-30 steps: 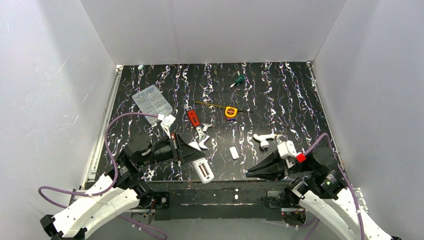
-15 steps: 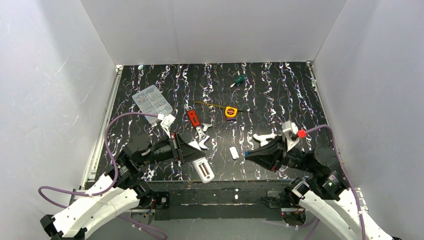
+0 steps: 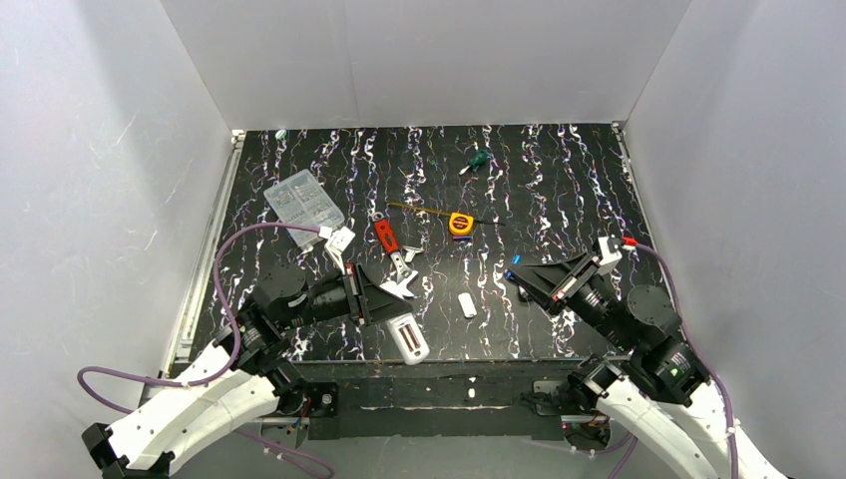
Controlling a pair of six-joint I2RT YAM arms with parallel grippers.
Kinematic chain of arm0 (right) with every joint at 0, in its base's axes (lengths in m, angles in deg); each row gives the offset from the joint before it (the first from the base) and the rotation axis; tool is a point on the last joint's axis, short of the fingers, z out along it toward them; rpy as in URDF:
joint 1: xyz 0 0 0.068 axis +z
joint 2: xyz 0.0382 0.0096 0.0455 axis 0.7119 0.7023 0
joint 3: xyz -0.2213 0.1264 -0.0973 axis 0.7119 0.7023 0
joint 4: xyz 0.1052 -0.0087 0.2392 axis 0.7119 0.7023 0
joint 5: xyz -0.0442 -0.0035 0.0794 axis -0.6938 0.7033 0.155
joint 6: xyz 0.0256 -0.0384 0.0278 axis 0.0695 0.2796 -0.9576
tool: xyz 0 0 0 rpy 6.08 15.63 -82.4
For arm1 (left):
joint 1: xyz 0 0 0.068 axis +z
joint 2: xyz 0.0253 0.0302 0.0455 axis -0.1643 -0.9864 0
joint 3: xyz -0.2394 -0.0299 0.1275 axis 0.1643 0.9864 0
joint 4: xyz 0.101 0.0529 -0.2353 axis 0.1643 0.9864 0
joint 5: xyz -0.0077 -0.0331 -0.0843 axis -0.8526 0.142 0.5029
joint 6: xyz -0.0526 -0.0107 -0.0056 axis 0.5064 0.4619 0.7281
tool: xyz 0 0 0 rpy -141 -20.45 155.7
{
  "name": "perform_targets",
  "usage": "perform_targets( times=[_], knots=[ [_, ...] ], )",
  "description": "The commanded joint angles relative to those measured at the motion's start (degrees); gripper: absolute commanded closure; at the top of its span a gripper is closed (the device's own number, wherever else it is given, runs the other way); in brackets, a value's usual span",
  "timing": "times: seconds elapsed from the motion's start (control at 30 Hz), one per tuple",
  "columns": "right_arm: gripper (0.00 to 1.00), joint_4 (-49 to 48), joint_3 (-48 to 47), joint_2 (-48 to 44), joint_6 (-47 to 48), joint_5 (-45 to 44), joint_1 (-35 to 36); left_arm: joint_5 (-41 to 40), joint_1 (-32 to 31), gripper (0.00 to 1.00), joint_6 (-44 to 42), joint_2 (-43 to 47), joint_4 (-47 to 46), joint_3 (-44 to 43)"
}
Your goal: Load the batteries into the remote control
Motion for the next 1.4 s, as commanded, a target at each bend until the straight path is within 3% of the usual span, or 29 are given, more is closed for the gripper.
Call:
perform_targets(
  times=[0.0, 0.13, 0.3, 0.43, 0.57, 0.73, 1.07, 1.27, 1.37],
  knots=[
    [0.99, 2.7, -2.7, -2.2, -14.6, -5.2, 0.2, 0.8, -0.2, 1.00, -0.1, 0.6, -3.7, -2.1],
    [0.99, 4.2, -2.6, -3.9, -20.5, -5.8, 0.2, 0.6, -0.2, 1.00, -0.4, 0.5, -3.6, -2.3],
    [0.99, 6.8, -2.9, -4.8, -19.8, -7.0, 0.2, 0.5, -0.1, 1.00, -0.8, 0.2, -3.5, -2.3],
    [0.99, 9.2, -4.5, -3.6, -5.5, -8.4, 0.2, 0.3, -0.2, 1.00, -1.6, -0.2, -3.5, -2.1],
    [0.99, 14.3, -8.8, 0.8, 17.1, -6.7, 0.2, -0.7, -0.1, 1.00, -3.5, -0.6, -3.4, -2.2],
    [0.99, 20.2, -13.3, 6.9, 38.9, -4.0, 0.2, 2.3, -0.2, 1.00, -7.9, 0.4, -13.5, 1.0],
    [0.99, 10.5, -10.0, 5.0, 54.7, 0.7, 0.2, 15.6, -0.2, 1.00, -21.9, -2.8, -17.6, -2.9],
    [0.99, 13.0, -12.5, 6.0, 60.8, 1.7, 0.2, 16.4, -0.1, 1.00, -23.5, -5.7, -20.2, -4.1],
    [0.99, 16.5, -15.1, 8.4, 60.9, 0.1, 0.2, 11.4, -0.1, 1.00, -21.9, -6.6, -22.0, -3.0]
  ],
)
